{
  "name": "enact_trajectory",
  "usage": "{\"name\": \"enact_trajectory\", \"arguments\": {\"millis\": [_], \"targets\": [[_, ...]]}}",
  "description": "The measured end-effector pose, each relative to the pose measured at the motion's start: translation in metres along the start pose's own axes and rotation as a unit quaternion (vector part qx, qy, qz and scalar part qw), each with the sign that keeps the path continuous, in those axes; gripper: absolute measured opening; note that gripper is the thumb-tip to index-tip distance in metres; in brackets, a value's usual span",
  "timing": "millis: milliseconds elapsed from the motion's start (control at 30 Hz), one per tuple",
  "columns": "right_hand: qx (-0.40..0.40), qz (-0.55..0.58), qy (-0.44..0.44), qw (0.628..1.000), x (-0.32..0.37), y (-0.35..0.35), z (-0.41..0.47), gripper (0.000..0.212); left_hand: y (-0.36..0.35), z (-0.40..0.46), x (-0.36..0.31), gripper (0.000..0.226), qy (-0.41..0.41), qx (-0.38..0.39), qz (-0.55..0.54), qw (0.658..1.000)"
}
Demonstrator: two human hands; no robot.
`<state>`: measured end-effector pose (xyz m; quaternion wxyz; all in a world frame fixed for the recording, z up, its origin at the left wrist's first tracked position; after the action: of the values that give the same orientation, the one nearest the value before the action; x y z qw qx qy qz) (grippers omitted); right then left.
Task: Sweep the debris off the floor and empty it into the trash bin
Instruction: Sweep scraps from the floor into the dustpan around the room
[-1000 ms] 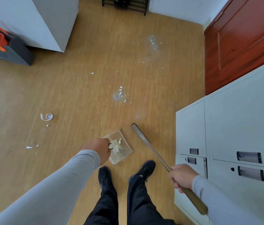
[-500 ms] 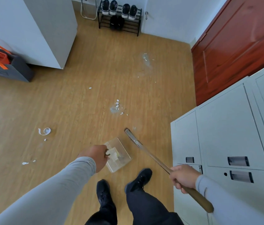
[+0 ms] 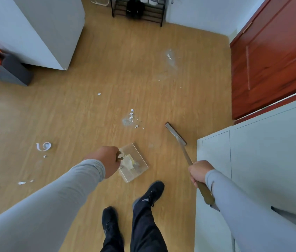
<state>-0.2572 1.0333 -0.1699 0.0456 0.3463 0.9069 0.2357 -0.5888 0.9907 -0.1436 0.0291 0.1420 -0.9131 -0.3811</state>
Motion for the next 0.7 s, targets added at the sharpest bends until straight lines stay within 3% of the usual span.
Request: {"name": "enact_trajectory", "arguments": {"millis": [167,267,333,400,567,633,700], "targets": [[0.043,-0.093,-0.001,0.995,-0.006,-0.051,0.0,0.025,0.003,0.008,0.005,0.018,0.003,-0.001,0.014,1.0],[0.116,-0.099,0.018,0.988,-0.021,-0.07,-0.026,0.052,0.001,0.007,0.001,0.017,-0.002,-0.003,0.007,1.0],[0.153,-0.049,0.012,0.987,-0.033,-0.054,-0.041,0.062,-0.001,0.005,-0.001,0.018,-0.006,-0.004,0.006,1.0],[0.17,0.034,0.006,0.985,-0.045,-0.03,-0.055,0.058,-0.003,0.003,0.001,0.02,-0.008,-0.006,0.006,1.0],[0.072,0.064,0.034,0.995,-0.045,-0.011,-0.055,0.035,-0.008,-0.003,0.002,0.02,-0.011,-0.007,0.005,1.0],[0.04,0.027,0.026,0.998,-0.033,-0.019,-0.036,0.022,-0.009,-0.004,0.002,0.02,-0.012,-0.005,0.004,1.0],[0.042,-0.025,0.012,0.999,-0.022,-0.035,-0.022,0.023,-0.01,-0.004,0.003,0.019,-0.011,-0.006,0.002,1.0]]}}
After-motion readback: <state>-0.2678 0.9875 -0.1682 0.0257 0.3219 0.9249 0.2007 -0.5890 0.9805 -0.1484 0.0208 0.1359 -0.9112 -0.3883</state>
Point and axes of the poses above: each hand's wrist, its own z-axis towards the middle knuckle, its own y-axis out of the back of the hand, x = y × z, the point moved 4 cm from there along z, towards the middle knuckle, and after that the axes turned 3 degrees about z, right-handed, at the moved point
